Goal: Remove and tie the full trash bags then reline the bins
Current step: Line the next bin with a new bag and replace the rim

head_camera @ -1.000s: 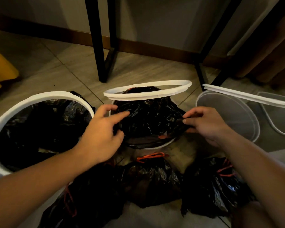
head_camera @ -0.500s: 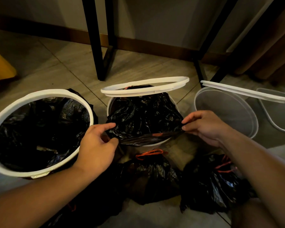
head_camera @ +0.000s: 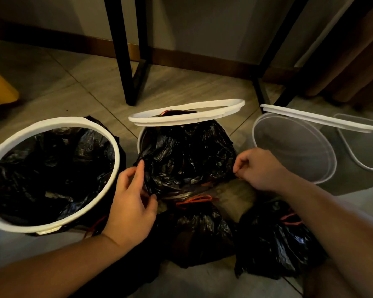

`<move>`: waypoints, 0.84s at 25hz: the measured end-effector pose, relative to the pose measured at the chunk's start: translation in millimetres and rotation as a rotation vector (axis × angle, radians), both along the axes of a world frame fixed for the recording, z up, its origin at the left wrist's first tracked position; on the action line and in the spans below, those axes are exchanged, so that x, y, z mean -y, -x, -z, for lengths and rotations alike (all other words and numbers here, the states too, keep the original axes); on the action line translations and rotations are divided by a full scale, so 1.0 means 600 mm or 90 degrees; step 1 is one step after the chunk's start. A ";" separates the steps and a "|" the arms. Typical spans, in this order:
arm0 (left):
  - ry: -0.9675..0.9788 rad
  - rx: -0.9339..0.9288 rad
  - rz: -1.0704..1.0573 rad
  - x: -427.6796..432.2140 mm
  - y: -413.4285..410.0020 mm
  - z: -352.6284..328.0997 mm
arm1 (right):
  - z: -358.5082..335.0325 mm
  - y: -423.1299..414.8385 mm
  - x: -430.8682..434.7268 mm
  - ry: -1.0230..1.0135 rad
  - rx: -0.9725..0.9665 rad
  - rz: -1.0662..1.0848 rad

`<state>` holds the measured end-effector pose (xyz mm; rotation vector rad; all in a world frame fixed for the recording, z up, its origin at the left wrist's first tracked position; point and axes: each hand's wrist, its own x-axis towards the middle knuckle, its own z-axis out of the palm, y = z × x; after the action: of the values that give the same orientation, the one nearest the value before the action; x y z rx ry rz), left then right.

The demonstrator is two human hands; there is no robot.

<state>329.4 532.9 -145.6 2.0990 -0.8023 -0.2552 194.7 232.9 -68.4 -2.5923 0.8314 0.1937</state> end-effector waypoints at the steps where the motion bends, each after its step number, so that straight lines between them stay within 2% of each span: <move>1: -0.004 0.012 0.001 -0.002 0.005 0.004 | 0.003 -0.001 -0.003 0.026 0.002 -0.020; 4: -0.013 0.038 0.005 -0.005 0.004 0.012 | 0.008 0.000 -0.006 0.042 0.006 -0.050; 7: -0.009 0.013 -0.006 0.002 -0.003 0.014 | 0.014 0.005 -0.004 0.042 0.018 -0.012; 11: -0.036 -0.011 -0.013 0.004 0.002 0.020 | 0.027 -0.003 -0.015 0.112 0.041 -0.040; 13: -0.045 -0.030 -0.022 0.000 0.003 0.020 | 0.029 -0.003 -0.018 0.101 0.050 -0.030; 15: -0.038 -0.048 -0.031 0.004 0.001 0.015 | 0.026 -0.004 -0.015 0.055 0.057 0.027; 18: 0.032 -0.182 -0.057 0.025 -0.008 -0.010 | 0.021 -0.008 -0.010 -0.041 0.102 0.179; 21: 0.084 -0.241 -0.103 0.047 -0.031 -0.037 | 0.024 -0.022 -0.012 -0.039 0.176 0.199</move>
<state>348.3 504.7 -123.6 1.8985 -0.4111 -0.4813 208.1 239.9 -82.6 -2.3229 1.0875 -0.2214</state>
